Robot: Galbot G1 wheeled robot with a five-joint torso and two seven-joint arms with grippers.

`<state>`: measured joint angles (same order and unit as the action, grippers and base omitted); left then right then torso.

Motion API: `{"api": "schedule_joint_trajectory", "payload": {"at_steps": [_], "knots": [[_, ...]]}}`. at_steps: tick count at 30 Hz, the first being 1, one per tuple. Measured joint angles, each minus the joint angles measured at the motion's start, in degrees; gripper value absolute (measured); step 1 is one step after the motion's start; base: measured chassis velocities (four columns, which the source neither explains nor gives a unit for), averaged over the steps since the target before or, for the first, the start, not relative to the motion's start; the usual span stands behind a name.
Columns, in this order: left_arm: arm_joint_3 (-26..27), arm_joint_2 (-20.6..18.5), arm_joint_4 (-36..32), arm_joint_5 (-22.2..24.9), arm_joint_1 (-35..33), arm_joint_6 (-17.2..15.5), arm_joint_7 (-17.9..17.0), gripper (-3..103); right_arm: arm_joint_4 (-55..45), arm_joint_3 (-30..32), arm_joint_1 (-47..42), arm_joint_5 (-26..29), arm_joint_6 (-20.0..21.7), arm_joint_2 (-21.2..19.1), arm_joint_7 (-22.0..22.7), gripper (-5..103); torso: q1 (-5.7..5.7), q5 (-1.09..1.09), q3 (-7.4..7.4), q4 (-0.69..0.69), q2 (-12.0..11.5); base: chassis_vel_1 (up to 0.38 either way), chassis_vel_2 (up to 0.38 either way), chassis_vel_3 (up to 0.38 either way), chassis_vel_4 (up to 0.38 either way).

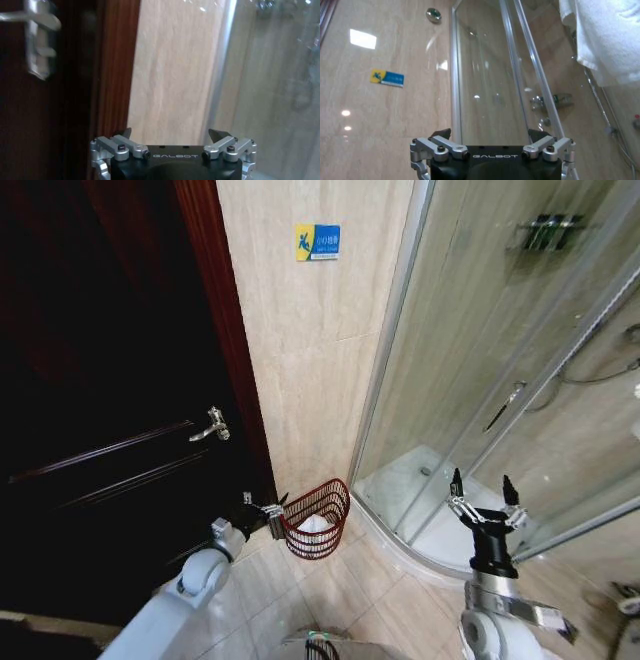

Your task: Discard the used towel into the hamper.

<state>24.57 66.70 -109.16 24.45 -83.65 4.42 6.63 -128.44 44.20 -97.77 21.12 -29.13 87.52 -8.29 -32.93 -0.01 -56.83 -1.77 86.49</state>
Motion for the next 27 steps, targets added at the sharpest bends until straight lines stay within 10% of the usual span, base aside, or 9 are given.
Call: {"api": "schedule_joint_trajectory", "payload": {"at_steps": [12,27], "knots": [[9.0,16.4,-11.8,-12.8,-12.0,-5.9,-2.0,100,-6.3,0.8,-1.1,-2.9,3.4,-2.0,11.1,100,0.00,0.02,0.00,0.01,0.0,0.000,0.000,0.000,0.000],[19.4,19.1,-24.2,-5.8,-12.0,-12.2,-2.8,100,-10.0,0.4,-3.5,-3.7,9.3,-3.8,10.5,100,-0.02,0.02,-0.01,0.01,0.0,0.000,0.000,0.000,0.000]]}}
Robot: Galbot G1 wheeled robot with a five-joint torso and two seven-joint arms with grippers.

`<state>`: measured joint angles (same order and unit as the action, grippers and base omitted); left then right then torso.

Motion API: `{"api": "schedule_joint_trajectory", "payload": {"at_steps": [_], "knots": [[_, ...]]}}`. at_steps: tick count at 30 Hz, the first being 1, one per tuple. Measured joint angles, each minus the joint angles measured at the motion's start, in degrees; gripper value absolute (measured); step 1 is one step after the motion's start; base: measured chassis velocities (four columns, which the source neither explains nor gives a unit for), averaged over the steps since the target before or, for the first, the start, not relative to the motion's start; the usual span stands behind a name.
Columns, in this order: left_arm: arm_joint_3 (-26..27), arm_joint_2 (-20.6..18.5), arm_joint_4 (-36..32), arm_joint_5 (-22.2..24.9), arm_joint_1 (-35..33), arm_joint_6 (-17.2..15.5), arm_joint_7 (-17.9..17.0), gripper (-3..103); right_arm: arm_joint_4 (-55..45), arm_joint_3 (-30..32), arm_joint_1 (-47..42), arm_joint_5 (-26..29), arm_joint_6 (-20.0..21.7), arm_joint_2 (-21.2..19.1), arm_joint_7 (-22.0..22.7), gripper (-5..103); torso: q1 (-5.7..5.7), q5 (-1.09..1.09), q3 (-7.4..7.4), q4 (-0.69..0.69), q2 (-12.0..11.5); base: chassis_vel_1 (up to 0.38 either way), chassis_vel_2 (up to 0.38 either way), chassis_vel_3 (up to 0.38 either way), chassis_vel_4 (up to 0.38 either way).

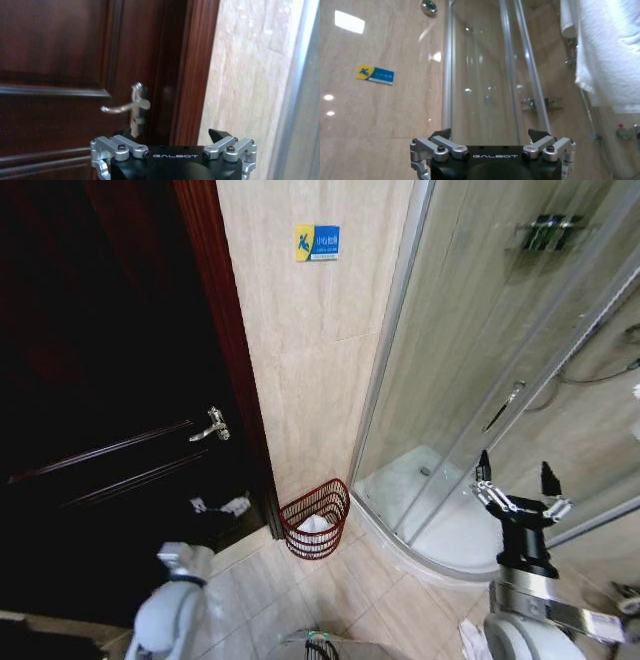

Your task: Discard the used towel into the hamper.

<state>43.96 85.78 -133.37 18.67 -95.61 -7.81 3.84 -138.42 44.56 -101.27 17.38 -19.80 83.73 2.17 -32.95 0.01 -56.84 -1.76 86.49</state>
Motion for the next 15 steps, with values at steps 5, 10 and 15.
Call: {"api": "schedule_joint_trajectory", "payload": {"at_steps": [5,10,15], "knots": [[1.0,5.6,-4.1,-2.1,-2.3,-4.3,3.7,100,-0.2,-1.0,0.2,0.2,1.3,-0.1,-1.2,100,0.01,0.01,0.00,-0.01,0.0,0.000,0.000,0.000,0.000],[0.2,6.7,-6.3,-3.5,-3.3,-8.6,6.1,100,0.8,-1.3,0.8,0.5,1.3,-0.2,-3.6,100,0.00,0.00,0.00,0.00,0.0,0.000,0.000,0.000,0.000],[-4.1,6.7,-7.3,-5.2,-5.3,-8.9,4.5,99,1.2,-1.7,1.2,0.6,1.5,0.0,-5.2,100,0.00,-0.01,0.00,0.00,0.0,0.000,0.000,0.000,0.000]]}}
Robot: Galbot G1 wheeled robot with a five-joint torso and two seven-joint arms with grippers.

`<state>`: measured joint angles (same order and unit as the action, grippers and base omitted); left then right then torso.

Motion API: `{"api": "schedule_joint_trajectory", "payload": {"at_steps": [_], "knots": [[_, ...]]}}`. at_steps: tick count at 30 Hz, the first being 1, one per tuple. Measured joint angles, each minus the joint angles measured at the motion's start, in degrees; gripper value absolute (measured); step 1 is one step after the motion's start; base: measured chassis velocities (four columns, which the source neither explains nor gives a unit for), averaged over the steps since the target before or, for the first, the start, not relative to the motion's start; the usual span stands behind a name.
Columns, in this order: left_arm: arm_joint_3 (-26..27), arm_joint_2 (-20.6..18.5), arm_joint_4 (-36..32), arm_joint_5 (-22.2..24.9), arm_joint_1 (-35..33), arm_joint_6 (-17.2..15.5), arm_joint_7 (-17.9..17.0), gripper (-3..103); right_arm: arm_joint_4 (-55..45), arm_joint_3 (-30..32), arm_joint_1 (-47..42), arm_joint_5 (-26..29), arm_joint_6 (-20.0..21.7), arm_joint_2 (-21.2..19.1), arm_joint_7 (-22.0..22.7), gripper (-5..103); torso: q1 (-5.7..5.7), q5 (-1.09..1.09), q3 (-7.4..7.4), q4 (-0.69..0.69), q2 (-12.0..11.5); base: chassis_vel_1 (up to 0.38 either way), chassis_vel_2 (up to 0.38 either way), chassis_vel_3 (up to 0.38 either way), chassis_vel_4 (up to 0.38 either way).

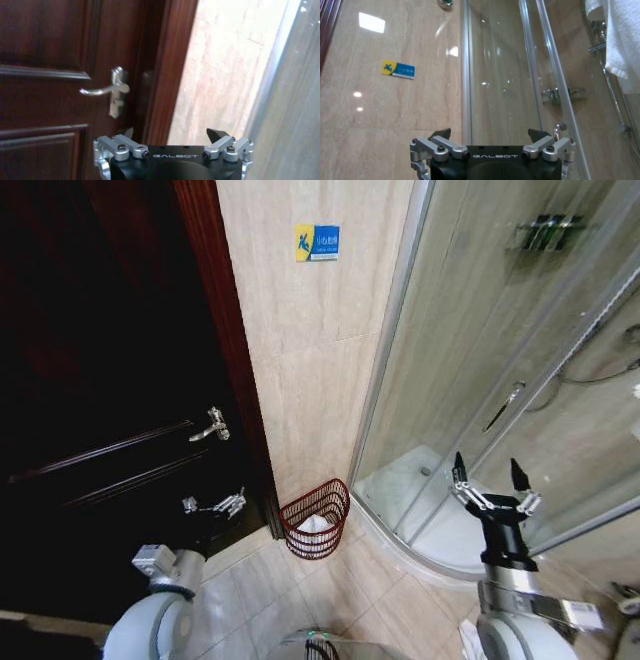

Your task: Discard the used towel into the hamper.

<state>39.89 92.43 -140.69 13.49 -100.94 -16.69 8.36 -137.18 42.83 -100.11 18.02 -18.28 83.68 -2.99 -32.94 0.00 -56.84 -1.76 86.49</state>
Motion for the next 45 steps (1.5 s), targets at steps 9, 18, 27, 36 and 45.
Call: {"api": "schedule_joint_trajectory", "payload": {"at_steps": [9,18,27,36,45], "knots": [[-1.5,-0.2,-1.1,-2.2,-1.6,0.8,-0.4,100,0.3,-0.1,0.6,1.1,0.0,0.3,-0.1,100,0.00,0.00,0.00,0.00,0.0,0.000,0.000,0.000,0.000],[-1.5,-0.2,-1.1,-2.2,-1.5,1.0,-0.4,100,-3.2,1.8,0.2,2.7,1.6,-1.4,1.3,100,0.00,0.00,0.00,0.00,0.0,0.000,0.000,0.000,0.000],[-1.5,-0.2,-1.0,-2.1,-1.5,1.0,-0.5,100,-6.2,9.7,-0.4,8.2,5.0,-6.7,3.0,100,0.00,0.00,0.00,0.00,0.0,0.000,0.000,0.000,0.000],[-1.5,-0.3,-0.9,-2.0,-1.5,1.1,-0.5,100,-6.2,30.7,-2.0,19.2,4.6,-10.0,2.3,100,0.00,0.01,0.00,-0.01,0.0,0.000,0.000,0.000,0.000],[-1.5,-0.3,-0.9,-2.0,-1.5,1.1,-0.5,100,-6.2,37.8,-4.0,23.4,0.3,-9.5,0.6,100,0.01,0.00,0.00,0.00,0.0,0.000,0.000,0.000,0.000]]}}
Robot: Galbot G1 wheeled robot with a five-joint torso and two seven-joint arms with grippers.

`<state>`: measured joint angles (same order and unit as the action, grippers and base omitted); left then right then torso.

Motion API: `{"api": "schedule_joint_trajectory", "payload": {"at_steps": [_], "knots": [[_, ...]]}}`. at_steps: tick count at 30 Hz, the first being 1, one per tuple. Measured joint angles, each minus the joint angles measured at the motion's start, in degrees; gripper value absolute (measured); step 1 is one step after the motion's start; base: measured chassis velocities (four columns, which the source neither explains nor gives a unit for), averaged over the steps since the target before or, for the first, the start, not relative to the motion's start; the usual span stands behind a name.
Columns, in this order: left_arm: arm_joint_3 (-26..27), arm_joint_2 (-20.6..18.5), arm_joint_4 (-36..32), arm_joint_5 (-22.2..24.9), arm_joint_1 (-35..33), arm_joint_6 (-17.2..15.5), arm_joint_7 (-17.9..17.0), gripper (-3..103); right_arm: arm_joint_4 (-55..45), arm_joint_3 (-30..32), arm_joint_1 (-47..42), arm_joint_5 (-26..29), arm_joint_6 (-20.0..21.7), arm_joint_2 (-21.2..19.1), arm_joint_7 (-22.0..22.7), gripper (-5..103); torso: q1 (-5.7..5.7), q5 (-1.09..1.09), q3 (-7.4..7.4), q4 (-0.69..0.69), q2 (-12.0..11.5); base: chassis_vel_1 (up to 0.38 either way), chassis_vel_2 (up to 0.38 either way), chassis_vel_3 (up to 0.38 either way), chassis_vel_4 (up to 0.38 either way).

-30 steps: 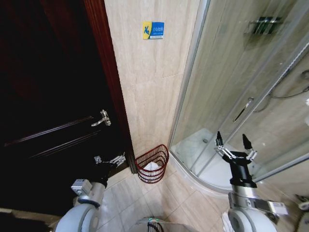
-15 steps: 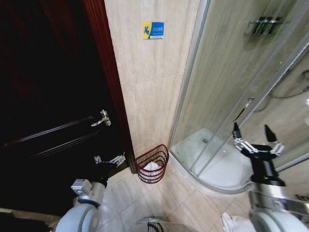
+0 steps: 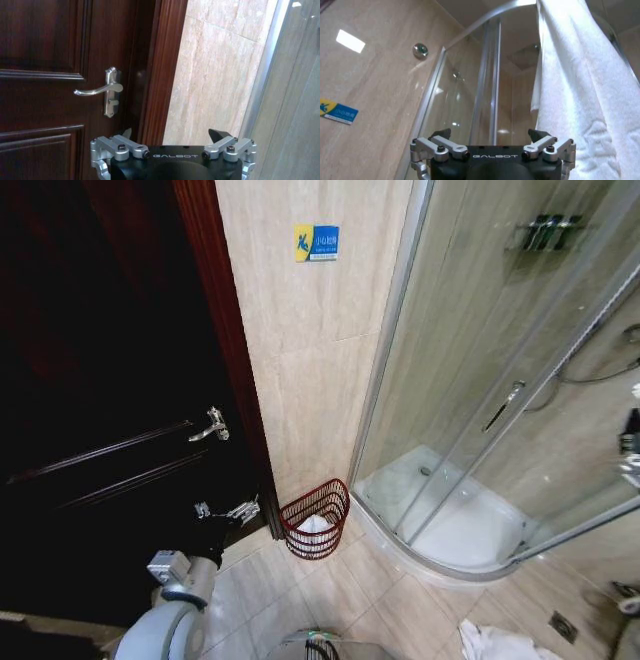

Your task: Discard the used towel into the hamper.

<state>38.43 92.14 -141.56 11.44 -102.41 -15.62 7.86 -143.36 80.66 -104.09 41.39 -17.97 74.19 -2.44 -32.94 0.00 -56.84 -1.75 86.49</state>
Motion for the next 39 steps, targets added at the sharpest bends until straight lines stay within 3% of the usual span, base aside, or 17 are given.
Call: {"api": "schedule_joint_trajectory", "payload": {"at_steps": [5,10,25,39], "knots": [[0.0,0.0,0.0,0.0,0.0,0.0,0.0,100,0.0,2.2,0.9,-0.7,-1.0,-3.5,-0.3,100,0.00,0.01,0.00,-0.01,0.0,0.000,0.000,0.000,0.000],[0.0,0.0,0.0,0.0,0.0,0.0,0.0,100,0.0,6.4,1.2,2.2,-0.9,-7.6,0.3,100,0.00,-0.01,0.00,-0.01,0.0,0.000,0.000,0.000,0.000],[0.0,0.0,0.0,0.0,0.0,0.0,0.0,100,0.1,5.6,0.9,1.8,-0.5,-5.8,2.5,100,0.00,-0.01,0.00,-0.01,0.0,-0.028,-0.036,0.033,0.028],[0.0,0.0,0.0,0.0,0.0,0.0,0.0,100,0.1,5.3,1.0,0.8,-0.7,-5.6,2.9,100,-0.01,0.00,-0.01,0.00,0.0,-0.235,-0.227,0.230,0.236]]}}
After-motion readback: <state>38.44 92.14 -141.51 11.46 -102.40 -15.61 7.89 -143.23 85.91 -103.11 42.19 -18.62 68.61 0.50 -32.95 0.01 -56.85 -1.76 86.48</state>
